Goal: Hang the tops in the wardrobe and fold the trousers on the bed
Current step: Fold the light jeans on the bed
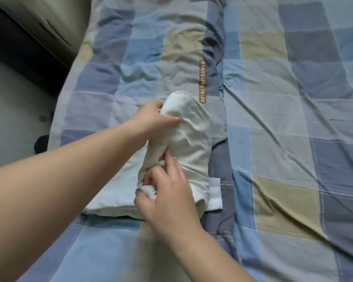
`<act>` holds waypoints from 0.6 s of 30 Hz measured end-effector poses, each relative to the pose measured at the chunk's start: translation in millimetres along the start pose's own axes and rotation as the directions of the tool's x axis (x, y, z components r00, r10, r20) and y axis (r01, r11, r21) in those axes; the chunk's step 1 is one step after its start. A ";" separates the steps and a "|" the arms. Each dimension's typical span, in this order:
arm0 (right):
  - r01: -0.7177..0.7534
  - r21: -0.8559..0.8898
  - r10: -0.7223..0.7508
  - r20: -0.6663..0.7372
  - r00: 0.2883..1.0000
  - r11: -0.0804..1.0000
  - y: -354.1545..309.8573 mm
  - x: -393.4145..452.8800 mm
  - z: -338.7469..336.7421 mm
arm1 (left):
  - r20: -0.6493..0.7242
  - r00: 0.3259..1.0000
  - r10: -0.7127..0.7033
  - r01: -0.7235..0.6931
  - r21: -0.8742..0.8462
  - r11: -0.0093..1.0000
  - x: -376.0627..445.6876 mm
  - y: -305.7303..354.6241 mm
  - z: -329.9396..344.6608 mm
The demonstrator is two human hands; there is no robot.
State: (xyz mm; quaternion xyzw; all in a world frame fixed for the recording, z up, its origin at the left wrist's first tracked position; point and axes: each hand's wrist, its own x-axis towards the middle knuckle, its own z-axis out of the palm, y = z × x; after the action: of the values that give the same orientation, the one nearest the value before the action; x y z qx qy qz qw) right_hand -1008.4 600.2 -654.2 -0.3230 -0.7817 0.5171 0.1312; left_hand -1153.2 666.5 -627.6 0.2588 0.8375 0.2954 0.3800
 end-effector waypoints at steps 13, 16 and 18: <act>0.174 -0.190 -0.109 0.311 0.944 0.966 -47.2 14.4 154.5 | -0.389 0.866 -0.315 0.214 -0.281 0.936 1.9 -178.8 -130.1; 0.218 -0.177 -0.136 0.385 0.913 0.960 -27.9 -4.2 155.6 | -0.380 0.844 -0.379 0.330 -0.190 0.925 -2.1 -210.8 -126.2; 0.258 -0.272 -0.169 0.313 0.935 0.927 -11.3 -17.9 144.7 | -0.456 0.845 -0.280 0.346 0.067 0.936 -6.5 -217.9 -119.5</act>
State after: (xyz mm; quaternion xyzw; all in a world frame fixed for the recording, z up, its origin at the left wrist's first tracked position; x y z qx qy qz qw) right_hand -1077.1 481.1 -704.1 -0.1742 -0.8942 0.4118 0.0216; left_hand -1289.3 475.9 -711.0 0.0725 0.9517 0.2176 0.2043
